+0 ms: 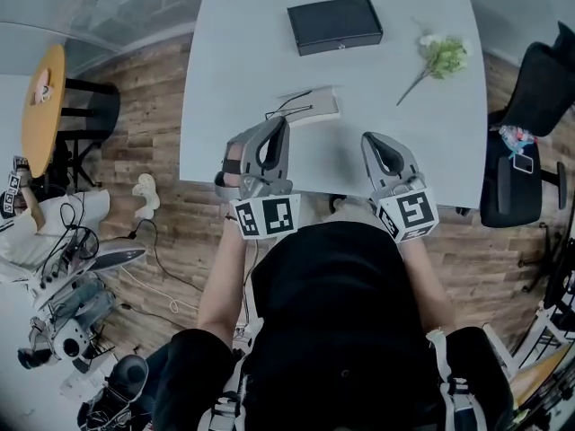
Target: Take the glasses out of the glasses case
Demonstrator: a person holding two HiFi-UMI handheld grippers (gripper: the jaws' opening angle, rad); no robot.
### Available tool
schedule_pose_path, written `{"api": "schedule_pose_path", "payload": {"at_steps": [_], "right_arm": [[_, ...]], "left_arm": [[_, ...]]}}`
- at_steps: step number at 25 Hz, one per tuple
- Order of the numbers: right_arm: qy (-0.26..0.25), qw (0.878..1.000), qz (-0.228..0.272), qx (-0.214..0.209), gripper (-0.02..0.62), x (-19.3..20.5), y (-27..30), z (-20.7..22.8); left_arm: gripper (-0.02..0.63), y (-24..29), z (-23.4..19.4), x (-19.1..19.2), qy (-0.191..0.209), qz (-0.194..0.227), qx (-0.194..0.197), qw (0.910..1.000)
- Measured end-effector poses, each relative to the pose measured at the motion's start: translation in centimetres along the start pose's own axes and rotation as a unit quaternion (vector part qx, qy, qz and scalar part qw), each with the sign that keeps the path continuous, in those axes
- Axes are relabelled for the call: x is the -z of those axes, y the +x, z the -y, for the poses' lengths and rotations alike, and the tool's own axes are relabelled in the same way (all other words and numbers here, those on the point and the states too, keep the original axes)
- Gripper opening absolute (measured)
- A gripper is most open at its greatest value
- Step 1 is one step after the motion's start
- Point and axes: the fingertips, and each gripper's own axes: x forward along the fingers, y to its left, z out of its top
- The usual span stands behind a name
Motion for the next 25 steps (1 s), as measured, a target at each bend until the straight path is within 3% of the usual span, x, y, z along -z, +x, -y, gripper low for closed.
{"api": "schedule_pose_path", "payload": {"at_steps": [6,16,20,25], "right_arm": [[-0.011,0.999,0.034,0.019,0.017,-1.8,-1.4,-4.4],[-0.032,0.989,0.116,0.086,0.017,-6.7,-6.4,-11.5],[-0.039,0.984,0.138,0.103,0.017,-7.3,-8.7,-13.7],[-0.020,0.979,0.168,0.114,0.015,-7.4,-12.3,-16.0]], "left_arm": [[0.028,-4.6,-2.2,-0.1,-0.037,0.051,-0.011,0.9979],[0.028,-13.8,-4.3,-1.4,-0.121,0.143,-0.007,0.9823],[0.028,-16.3,-3.8,-1.9,-0.122,0.154,0.016,0.9803],[0.028,-19.1,-2.4,-1.6,-0.152,0.165,0.032,0.9741]]}}
